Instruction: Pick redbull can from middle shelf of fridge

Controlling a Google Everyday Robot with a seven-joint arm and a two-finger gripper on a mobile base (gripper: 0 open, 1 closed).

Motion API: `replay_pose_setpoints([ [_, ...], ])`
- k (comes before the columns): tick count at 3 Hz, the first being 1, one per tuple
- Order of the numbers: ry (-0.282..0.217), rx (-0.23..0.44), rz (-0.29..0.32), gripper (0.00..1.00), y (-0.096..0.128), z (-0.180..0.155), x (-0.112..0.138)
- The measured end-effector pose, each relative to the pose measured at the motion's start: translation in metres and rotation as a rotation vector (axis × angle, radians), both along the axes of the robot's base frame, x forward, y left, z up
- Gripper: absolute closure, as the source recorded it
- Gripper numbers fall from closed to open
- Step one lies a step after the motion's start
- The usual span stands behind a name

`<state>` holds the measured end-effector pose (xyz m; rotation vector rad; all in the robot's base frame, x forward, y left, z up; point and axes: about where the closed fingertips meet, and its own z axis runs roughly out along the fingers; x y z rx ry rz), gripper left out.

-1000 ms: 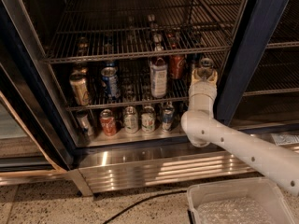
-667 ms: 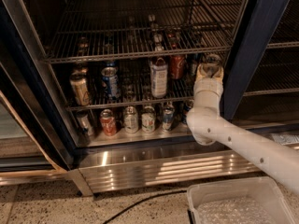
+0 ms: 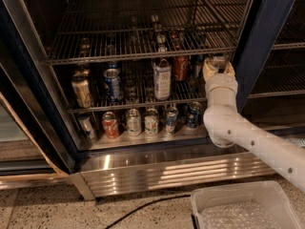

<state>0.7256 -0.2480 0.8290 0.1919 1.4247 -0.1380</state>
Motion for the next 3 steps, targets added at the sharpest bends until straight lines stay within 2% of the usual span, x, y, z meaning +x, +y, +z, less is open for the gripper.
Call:
replay_pose_setpoints([
  [1,0.066,-0.011,0.105,1.0,0.016,-0.003,-0.01],
  [2,0.143,-0.052,0.232,1.0,0.034,-0.011,-0.025],
  [3,0.198,-0.101,0.345,1.0,0.048,-0.02,-0.037],
])
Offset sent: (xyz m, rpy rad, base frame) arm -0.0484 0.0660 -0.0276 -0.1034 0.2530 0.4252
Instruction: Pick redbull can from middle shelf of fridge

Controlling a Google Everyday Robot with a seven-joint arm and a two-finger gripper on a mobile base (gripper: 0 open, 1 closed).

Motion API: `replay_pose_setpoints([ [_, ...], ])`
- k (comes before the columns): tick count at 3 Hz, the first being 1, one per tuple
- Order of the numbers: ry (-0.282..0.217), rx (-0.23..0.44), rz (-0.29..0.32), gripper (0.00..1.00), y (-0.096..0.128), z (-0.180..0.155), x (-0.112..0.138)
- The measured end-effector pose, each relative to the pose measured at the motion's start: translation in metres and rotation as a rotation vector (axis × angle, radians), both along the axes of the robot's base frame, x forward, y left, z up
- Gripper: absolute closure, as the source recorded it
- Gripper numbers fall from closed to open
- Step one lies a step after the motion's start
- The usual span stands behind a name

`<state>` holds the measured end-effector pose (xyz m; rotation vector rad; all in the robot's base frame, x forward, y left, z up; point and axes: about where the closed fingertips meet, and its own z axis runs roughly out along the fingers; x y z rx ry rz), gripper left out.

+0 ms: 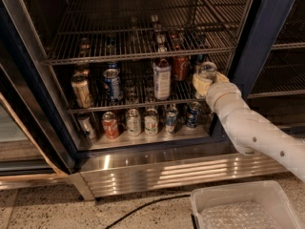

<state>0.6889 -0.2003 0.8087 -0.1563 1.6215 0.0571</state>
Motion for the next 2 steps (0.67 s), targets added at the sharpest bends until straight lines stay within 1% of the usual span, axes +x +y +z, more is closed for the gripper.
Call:
replay_pose_setpoints([
  [1,0.019,-0.004,0.102,1.0,0.0019,-0.0061,-0.01],
  [2,0.036,-0.011,0.138,1.0,0.0118,-0.0106,-0.0126],
])
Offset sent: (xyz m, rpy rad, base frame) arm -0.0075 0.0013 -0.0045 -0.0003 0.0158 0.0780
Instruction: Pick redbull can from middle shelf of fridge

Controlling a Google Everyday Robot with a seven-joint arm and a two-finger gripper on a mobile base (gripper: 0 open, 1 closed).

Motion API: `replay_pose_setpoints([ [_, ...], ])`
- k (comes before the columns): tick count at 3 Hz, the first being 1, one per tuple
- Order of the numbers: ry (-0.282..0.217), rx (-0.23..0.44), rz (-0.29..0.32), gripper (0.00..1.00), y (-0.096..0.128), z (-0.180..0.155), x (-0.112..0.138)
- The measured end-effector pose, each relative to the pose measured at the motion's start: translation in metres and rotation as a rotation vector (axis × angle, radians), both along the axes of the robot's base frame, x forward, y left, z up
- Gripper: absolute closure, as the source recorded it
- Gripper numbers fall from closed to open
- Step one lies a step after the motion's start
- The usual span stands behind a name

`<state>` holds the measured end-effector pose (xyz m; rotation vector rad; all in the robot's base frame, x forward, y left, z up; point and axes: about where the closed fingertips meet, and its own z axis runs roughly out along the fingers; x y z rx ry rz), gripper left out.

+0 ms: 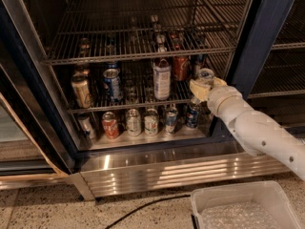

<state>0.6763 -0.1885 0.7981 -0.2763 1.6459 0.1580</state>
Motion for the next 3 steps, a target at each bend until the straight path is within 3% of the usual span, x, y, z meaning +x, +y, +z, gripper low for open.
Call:
replay_pose_setpoints([
  [1,0.0,0.0,0.001,1.0,0.0,0.0,0.0],
  [3,0.024,-0.019,0.174,1.0,0.028,0.005,-0.021],
])
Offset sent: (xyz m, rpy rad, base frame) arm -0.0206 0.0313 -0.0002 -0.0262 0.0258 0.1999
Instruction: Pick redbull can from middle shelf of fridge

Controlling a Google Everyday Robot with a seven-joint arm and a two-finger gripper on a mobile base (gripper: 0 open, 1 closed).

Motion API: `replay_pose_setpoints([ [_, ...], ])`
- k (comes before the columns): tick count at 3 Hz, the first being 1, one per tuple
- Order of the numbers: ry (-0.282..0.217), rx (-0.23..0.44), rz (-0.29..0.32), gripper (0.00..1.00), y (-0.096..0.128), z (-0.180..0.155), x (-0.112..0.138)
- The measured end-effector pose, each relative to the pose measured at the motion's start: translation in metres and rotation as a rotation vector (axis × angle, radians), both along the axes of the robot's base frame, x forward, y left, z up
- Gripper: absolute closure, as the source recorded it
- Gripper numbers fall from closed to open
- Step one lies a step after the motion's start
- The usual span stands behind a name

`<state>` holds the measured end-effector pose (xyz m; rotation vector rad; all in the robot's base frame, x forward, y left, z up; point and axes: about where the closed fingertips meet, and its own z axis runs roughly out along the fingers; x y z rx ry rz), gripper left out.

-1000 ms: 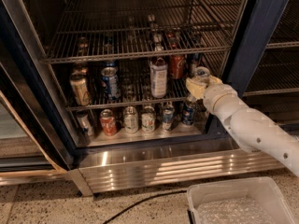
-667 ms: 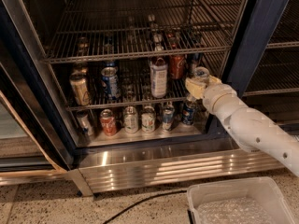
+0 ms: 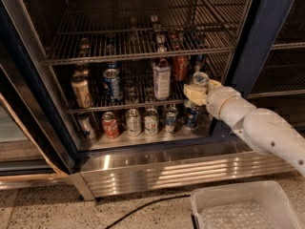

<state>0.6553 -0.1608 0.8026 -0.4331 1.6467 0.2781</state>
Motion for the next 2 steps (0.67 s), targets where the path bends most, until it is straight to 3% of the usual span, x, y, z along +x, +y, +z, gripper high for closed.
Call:
replay_pose_setpoints([
  [2,0.103,-0.04,0.177,1.0,0.008,-0.004,-0.035],
])
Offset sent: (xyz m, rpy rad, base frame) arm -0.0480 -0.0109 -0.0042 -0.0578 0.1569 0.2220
